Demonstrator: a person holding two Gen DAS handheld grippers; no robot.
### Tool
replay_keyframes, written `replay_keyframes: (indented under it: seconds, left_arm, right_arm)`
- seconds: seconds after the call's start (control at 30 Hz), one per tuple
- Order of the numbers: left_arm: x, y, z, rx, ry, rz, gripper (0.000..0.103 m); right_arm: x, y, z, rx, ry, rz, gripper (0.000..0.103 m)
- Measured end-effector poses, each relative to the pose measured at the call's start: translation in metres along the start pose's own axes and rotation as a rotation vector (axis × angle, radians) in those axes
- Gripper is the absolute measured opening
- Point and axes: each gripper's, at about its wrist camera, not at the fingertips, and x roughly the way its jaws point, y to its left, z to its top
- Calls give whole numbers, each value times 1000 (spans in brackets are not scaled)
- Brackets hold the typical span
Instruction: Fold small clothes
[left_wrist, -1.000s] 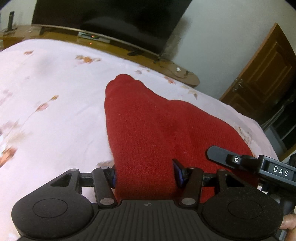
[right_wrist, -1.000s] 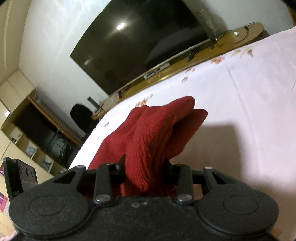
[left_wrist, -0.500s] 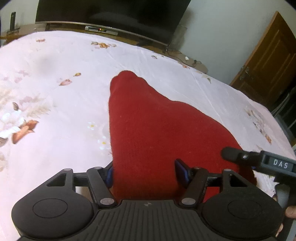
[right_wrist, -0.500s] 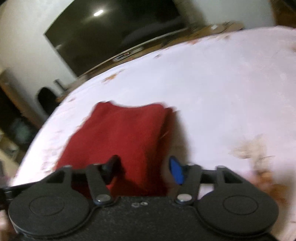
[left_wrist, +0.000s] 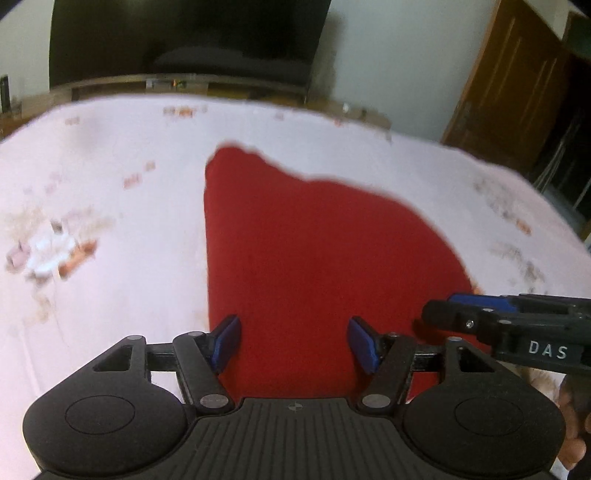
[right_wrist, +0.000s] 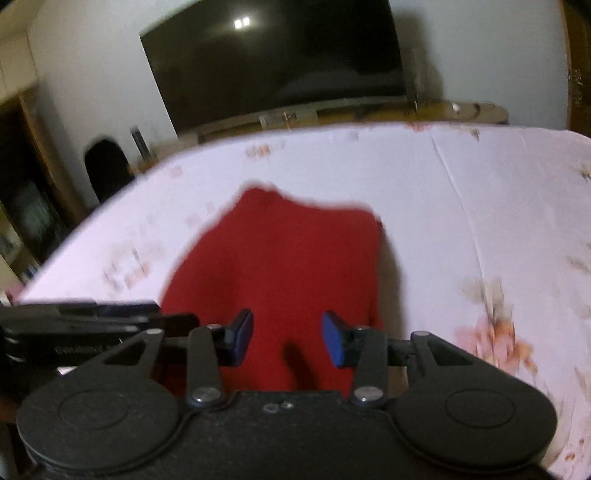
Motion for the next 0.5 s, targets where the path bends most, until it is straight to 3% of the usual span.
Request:
replay_keyframes:
  seconds: [0.17, 0.5]
  left_arm:
    - [2, -4, -2, 7, 9, 19, 64]
    - [-29, -4, 8, -28, -8, 35, 64]
  right_arm:
    - [31, -25, -10, 30, 75, -87, 36]
    - [-21, -7, 0, 98, -65, -41, 47]
